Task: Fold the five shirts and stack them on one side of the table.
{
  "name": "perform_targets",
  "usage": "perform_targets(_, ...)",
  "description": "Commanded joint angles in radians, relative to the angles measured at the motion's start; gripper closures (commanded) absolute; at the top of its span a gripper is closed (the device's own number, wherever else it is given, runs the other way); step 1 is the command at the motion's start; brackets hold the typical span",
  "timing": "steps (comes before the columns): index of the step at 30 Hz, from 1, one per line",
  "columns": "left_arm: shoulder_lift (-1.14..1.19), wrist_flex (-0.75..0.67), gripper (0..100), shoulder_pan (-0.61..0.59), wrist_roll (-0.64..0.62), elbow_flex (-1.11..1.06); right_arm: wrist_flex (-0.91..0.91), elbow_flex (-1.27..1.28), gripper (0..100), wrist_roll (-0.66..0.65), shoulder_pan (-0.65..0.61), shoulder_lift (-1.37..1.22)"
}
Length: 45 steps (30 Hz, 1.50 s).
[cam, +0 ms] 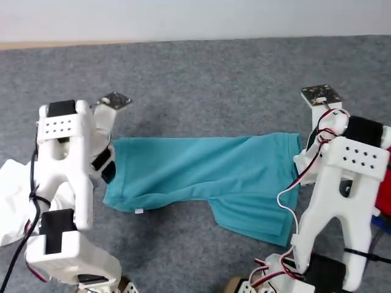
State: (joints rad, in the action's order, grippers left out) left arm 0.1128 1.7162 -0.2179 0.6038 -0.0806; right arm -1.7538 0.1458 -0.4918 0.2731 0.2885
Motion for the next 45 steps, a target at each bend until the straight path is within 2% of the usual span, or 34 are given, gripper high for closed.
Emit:
perform_targets(1, -0.046, 0.037, 87, -0.011, -0.006, 0.090, -0.016, -0.006, 98.7, -0.011, -0.008, 0.027)
perform_targets(7, 0.002, -0.029, 92, 0.031, -0.094, 0.099, 0.064, -0.005, 98.7, -0.006, -0.028, 0.012)
perform_targets(13, 0.118, -0.137, 92, 0.132, -0.190, 0.117, 0.159, -0.026, 98.7, -0.006, -0.087, -0.177)
perform_targets(17, 0.192, -0.219, 92, 0.170, -0.242, 0.171, 0.202, -0.114, 98.8, -0.006, -0.114, -0.306)
perform_targets(22, 0.333, -0.288, 92, 0.173, -0.249, 0.252, 0.189, -0.278, 98.8, -0.006, -0.125, -0.449)
perform_targets(33, 0.663, -0.218, 92, 0.164, -0.245, 0.639, 0.018, -0.532, 98.8, -0.011, -0.114, -0.504)
perform_targets(40, 0.835, -0.160, 92, 0.092, -0.244, 0.964, -0.022, -0.578, 98.8, -0.012, -0.054, -0.504)
perform_targets(45, 0.941, -0.052, 92, 0.052, -0.242, 1.191, -0.022, -0.578, 98.8, -0.012, -0.030, -0.504)
